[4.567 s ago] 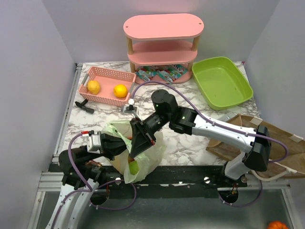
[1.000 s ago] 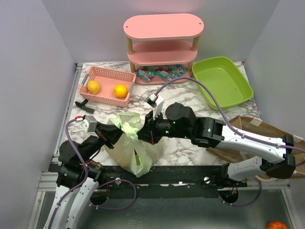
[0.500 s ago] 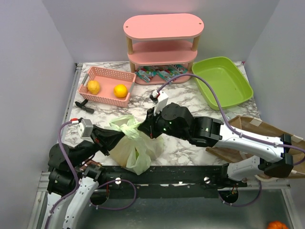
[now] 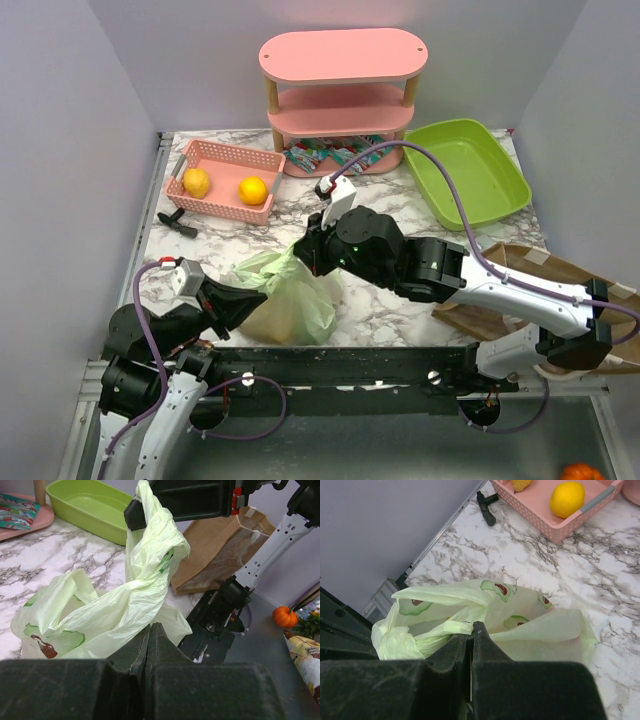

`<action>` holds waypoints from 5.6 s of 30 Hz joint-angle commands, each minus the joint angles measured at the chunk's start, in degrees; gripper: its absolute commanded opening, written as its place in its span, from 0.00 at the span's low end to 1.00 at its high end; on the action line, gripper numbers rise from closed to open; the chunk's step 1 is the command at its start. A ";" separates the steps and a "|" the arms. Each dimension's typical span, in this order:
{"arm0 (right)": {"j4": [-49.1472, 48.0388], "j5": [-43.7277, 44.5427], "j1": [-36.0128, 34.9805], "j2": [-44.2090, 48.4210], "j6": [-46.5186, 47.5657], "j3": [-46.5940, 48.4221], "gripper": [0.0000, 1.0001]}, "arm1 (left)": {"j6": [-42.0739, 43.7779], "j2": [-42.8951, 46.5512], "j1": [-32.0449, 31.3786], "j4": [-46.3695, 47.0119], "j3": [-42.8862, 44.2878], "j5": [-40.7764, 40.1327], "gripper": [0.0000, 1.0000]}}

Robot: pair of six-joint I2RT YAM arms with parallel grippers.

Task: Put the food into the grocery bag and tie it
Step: Tie the grocery bag at the center of the board.

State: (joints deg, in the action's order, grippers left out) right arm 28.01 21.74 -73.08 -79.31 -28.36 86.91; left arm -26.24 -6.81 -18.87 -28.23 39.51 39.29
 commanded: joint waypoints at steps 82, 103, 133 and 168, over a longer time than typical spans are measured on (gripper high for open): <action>3.73 -5.99 18.08 -1.99 -1.96 0.74 0.01 | -18.33 -27.97 -51.47 -3.27 -9.08 -54.39 0.98; 5.44 -4.97 18.13 0.59 -4.04 -1.77 0.01 | -7.43 -24.25 -46.93 -14.33 -0.86 -69.89 0.00; 8.91 -7.72 18.13 -3.63 -7.04 3.25 0.01 | -5.12 -30.10 -38.67 0.33 12.09 -28.45 0.77; 9.09 -11.24 18.14 -2.23 -7.33 1.41 0.01 | 7.77 -38.70 -44.91 24.80 3.86 -72.62 0.60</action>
State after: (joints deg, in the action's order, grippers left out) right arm 37.01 11.97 -55.02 -82.37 -35.14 88.97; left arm -22.24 -45.54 -63.51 -11.44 45.32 -32.38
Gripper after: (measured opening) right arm 0.035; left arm 0.619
